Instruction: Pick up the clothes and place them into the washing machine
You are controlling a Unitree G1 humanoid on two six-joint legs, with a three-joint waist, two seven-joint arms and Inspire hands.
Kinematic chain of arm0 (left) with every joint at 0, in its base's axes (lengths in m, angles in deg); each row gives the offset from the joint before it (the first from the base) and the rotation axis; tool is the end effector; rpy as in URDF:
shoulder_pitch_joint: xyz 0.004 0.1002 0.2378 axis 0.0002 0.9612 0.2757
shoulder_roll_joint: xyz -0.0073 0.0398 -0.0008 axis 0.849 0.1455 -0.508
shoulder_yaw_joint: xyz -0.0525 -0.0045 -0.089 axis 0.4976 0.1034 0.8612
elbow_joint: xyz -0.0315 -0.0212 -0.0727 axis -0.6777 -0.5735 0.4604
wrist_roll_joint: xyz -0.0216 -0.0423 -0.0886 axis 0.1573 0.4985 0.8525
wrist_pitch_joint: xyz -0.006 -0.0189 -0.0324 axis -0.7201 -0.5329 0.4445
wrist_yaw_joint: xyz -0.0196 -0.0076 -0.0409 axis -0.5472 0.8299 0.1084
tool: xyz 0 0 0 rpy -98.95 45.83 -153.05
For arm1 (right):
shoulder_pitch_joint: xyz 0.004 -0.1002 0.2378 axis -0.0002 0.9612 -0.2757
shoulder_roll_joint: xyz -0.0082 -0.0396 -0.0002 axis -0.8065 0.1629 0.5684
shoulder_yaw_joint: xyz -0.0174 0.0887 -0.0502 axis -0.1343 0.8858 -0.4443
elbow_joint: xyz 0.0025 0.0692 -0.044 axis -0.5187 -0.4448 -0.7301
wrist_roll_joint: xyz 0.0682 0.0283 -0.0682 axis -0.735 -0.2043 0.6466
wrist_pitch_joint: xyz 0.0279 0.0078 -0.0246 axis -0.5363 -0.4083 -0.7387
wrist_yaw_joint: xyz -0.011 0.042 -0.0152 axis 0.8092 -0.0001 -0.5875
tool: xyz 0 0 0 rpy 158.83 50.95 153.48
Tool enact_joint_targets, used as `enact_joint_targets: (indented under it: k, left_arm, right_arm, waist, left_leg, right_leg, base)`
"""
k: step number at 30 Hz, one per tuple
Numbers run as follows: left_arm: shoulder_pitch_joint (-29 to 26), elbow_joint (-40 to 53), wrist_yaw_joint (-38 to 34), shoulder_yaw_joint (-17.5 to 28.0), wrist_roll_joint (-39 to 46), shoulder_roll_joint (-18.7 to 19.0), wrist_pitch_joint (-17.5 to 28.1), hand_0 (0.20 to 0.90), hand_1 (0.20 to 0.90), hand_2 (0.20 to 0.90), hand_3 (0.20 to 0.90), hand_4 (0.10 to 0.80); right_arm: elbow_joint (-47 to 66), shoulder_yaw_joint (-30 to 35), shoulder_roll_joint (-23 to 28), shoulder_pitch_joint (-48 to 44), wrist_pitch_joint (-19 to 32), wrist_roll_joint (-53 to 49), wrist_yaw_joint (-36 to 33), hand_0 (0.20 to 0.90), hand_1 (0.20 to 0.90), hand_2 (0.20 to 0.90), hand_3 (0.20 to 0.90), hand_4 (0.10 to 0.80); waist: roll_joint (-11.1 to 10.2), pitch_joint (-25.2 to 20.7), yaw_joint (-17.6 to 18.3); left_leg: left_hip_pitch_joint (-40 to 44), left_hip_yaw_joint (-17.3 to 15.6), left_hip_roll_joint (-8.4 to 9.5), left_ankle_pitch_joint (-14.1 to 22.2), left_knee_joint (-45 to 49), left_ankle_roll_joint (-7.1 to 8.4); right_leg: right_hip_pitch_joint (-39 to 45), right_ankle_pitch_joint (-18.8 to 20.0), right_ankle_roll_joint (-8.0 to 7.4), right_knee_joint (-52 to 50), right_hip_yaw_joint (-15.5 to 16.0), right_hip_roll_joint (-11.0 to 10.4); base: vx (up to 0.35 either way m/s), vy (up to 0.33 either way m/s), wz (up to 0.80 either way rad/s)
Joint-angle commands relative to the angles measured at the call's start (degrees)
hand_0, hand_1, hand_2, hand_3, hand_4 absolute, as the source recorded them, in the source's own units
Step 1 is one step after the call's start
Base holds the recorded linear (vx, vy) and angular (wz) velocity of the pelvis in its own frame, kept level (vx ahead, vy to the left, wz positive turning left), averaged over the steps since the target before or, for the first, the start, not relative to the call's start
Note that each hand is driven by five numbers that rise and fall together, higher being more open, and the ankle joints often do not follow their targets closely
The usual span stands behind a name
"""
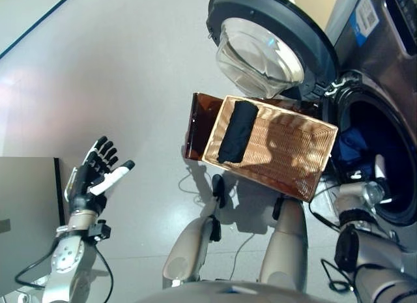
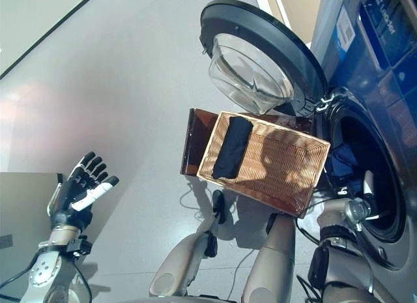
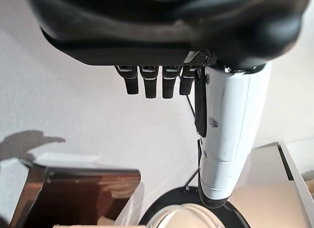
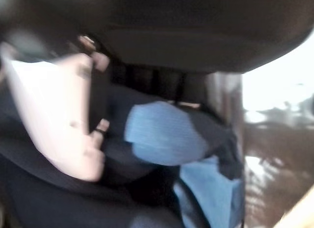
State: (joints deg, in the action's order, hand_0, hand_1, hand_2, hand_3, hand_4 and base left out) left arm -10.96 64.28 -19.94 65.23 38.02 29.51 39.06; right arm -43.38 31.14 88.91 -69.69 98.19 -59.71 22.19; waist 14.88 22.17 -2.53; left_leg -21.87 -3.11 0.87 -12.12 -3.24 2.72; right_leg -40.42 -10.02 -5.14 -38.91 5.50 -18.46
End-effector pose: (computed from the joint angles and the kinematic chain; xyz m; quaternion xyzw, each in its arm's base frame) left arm 0.1249 0.2502 0.0348 -0.0646 0.0064 0.0903 0.9938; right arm 0.2530 -0.3324 0.0492 0.4146 -0.0114 -0.5902 0.6925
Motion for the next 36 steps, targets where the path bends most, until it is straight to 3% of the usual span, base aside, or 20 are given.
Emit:
enact_joint_targets:
  k: [1, 9, 19, 29, 36]
  left_arm:
    - [-1.3, 1.7, -2.0, 2.5, 2.3, 2.3, 7.4, 0.900, 0.900, 0.900, 0.900, 0.800]
    - [-1.6, 2.2, -1.3, 1.2, 3.1, 3.6, 8.0, 0.900, 0.900, 0.900, 0.900, 0.800]
    - [-1.0, 3.3, -1.0, 2.4, 3.6, 5.0, 8.4, 0.900, 0.900, 0.900, 0.900, 0.800]
    - [-1.2, 3.6, -0.9, 2.0, 4.0, 4.8, 8.6, 0.900, 0.900, 0.900, 0.900, 0.800]
    - [-0.8, 3.5, -1.1, 3.1, 3.8, 5.1, 8.7, 0.900, 0.900, 0.900, 0.900, 0.800]
  right_arm:
    - [-1.1, -0.1, 4.5, -3.4, 6.9, -4.6, 1.2, 0.200, 0.200, 0.200, 0.200, 0.300]
    - [-1.8, 1.3, 10.7, -7.9, 9.6, -6.3, -1.6, 0.200, 0.200, 0.200, 0.200, 0.300]
    - [1.1, 3.3, 20.2, -8.8, 12.8, -3.2, -6.5, 0.200, 0.200, 0.200, 0.200, 0.300]
    - [1.5, 5.0, 20.0, -7.2, 15.2, -3.7, -8.4, 0.200, 0.200, 0.200, 0.200, 0.300]
    - [1.6, 8.2, 23.1, -3.6, 15.3, -1.1, -12.0, 0.200, 0.200, 0.200, 0.200, 0.300]
  waist:
    - [1.8, -2.8, -1.2]
    - [3.1, -3.5, -1.8]
    - [3.4, -4.3, -1.6]
    - [4.0, -4.9, -1.4]
    - [4.3, -5.5, -0.7]
  left_leg:
    - [2.6, 3.0, -5.26, 1.8, -1.7, 6.50]
    - [2.4, 2.6, -5.22, 1.6, -1.8, 6.70]
    - [2.2, 2.8, -5.75, 1.5, -1.8, 7.24]
    - [2.3, 2.6, -6.11, 1.7, -1.8, 7.10]
    - [2.6, 2.8, -5.69, 2.0, -1.8, 7.16]
  right_leg:
    - [2.2, 4.7, -6.05, 4.8, -4.0, -2.4]
    - [2.1, 4.2, -6.34, 4.5, -4.2, -2.7]
    - [2.1, 3.8, -6.46, 3.9, -4.0, -2.4]
    - [2.6, 4.3, -6.48, 4.7, -4.1, -2.1]
    - [3.1, 3.9, -6.64, 4.6, -4.1, -2.4]
  base:
    - [0.000, 0.000, 0.00]
    - [0.000, 0.000, 0.00]
    - [0.012, -0.004, 0.00]
    - [0.000, 0.000, 0.00]
    - [0.000, 0.000, 0.00]
